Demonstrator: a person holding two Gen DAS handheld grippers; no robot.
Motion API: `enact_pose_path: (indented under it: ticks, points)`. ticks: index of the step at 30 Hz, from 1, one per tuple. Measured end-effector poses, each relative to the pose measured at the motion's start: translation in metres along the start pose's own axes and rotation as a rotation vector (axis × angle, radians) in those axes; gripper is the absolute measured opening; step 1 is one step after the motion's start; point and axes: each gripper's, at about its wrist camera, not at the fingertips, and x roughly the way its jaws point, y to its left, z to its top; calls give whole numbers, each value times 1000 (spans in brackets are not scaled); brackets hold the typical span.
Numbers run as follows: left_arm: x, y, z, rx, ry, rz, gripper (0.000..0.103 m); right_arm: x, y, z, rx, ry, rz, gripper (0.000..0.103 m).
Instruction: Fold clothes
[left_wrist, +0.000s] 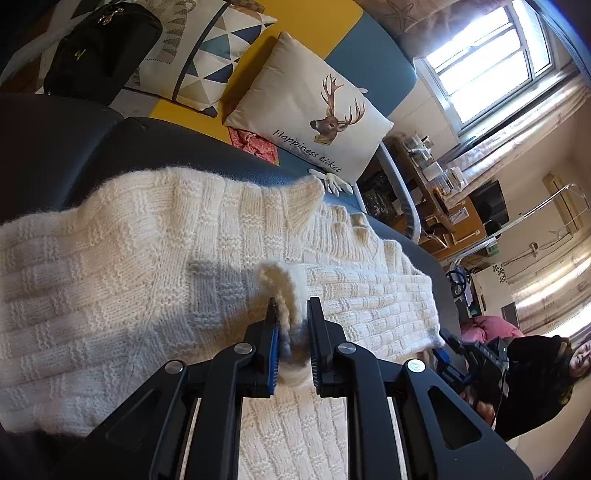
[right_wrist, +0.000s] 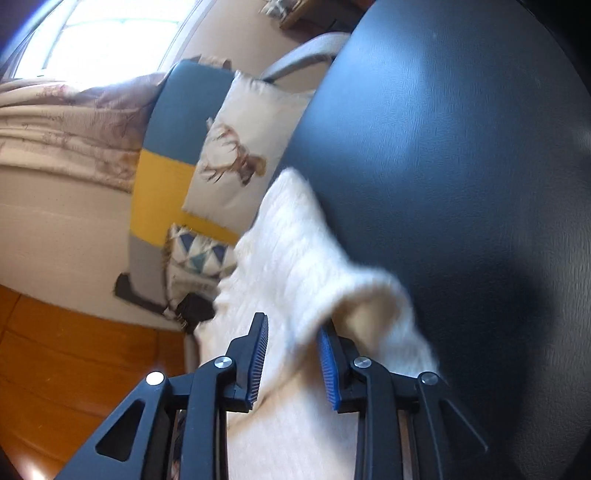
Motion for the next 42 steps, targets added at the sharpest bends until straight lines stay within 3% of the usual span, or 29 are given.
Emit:
enact_pose_path:
  ticks: [1, 3, 6, 10, 16, 20, 23, 26, 29, 34, 39, 40, 41, 42]
  points:
    - [0, -1, 0, 5, 0, 0, 14, 0, 1, 2, -14, -6, -19, 27]
    - [-2, -3, 1, 16, -5, -5, 14, -1, 5, 6, -38, -17, -37, 12]
    - [-8, -4, 4, 15, -31, -41, 14, -9, 14, 10, -74, -55, -6, 8]
    - [-8, 2, 9, -17, -56, -87, 14, -13, 9, 11, -70, -64, 11, 8]
    - [22, 18, -9, 1, 43, 15, 14, -11, -11, 10, -22, -35, 16, 9]
    - [18, 34, -11, -78, 50, -49, 16, -10, -25, 10, 10, -16, 19, 24]
    - [14, 40, -10, -118, 54, -76, 21, -11, -20, 8, -20, 14, -4, 26]
    - [7, 44, -7, -154, 47, -124, 30, -11, -14, 3, -83, 36, -46, 26]
    - [2, 48, -3, -176, 48, -139, 31, -15, -1, -6, -208, 58, -126, 27]
    - [7, 49, 3, -150, 80, -80, 31, -20, 25, -29, -465, 101, -280, 27]
    - [13, 35, 9, -66, 102, 4, 31, -28, 46, -45, -638, 87, -365, 27]
    - [14, 30, 9, -30, 104, 38, 27, -30, 50, -49, -672, 80, -377, 27]
    - [16, 25, 10, 6, 106, 72, 15, -30, 55, -53, -713, 74, -393, 27]
    - [17, 19, 10, 42, 108, 106, 13, -29, 60, -56, -755, 66, -415, 27]
